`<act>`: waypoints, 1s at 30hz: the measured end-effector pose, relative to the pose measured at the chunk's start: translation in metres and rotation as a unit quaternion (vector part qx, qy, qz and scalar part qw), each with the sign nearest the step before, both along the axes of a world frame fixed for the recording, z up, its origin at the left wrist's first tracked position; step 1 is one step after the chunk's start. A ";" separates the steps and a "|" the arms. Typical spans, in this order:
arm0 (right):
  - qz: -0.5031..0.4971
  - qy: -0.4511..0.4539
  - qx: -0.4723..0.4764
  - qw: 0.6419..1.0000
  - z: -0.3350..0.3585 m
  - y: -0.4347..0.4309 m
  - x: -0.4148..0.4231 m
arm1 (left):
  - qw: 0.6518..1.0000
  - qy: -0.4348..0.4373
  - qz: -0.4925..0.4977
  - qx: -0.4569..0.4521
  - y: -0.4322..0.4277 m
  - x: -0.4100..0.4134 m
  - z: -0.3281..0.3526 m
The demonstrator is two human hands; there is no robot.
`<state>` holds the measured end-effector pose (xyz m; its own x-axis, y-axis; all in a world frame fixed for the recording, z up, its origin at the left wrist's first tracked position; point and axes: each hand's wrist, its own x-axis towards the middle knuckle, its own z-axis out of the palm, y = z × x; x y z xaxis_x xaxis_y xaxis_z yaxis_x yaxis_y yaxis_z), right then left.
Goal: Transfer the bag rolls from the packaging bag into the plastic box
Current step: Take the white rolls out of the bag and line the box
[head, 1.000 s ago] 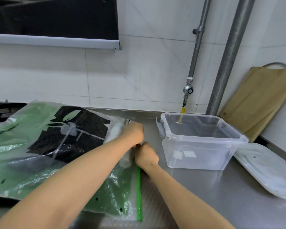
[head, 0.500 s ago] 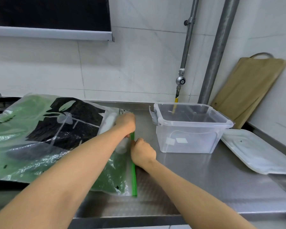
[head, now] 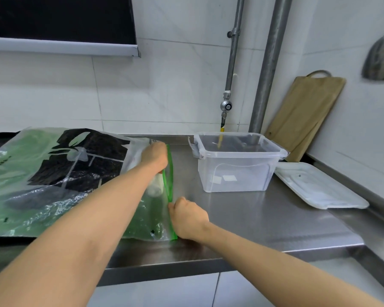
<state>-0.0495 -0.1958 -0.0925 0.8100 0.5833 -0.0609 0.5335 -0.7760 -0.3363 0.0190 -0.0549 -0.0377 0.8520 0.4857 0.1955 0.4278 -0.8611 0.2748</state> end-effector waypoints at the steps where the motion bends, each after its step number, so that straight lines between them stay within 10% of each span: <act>1: 0.001 0.001 -0.004 1.000 0.000 -0.003 -0.004 | 1.000 -0.007 0.003 0.007 0.001 -0.001 0.001; 10: 0.034 0.025 -0.014 0.999 0.003 -0.028 -0.040 | 0.999 -0.048 0.024 0.002 0.001 -0.001 0.003; 18: 0.036 0.111 -0.024 0.993 0.018 -0.022 -0.015 | 0.972 -0.072 0.003 -0.222 0.009 0.004 0.030; 30: 0.031 0.191 0.162 0.968 0.053 0.004 0.046 | 0.925 -0.094 -0.114 -0.349 0.047 -0.010 0.074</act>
<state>-0.0032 -0.1919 -0.0399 0.7280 0.6680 -0.1546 0.3646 -0.5681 -0.7378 0.0089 -0.0075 0.0368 0.9309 0.3610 0.0563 0.1456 -0.5078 0.8491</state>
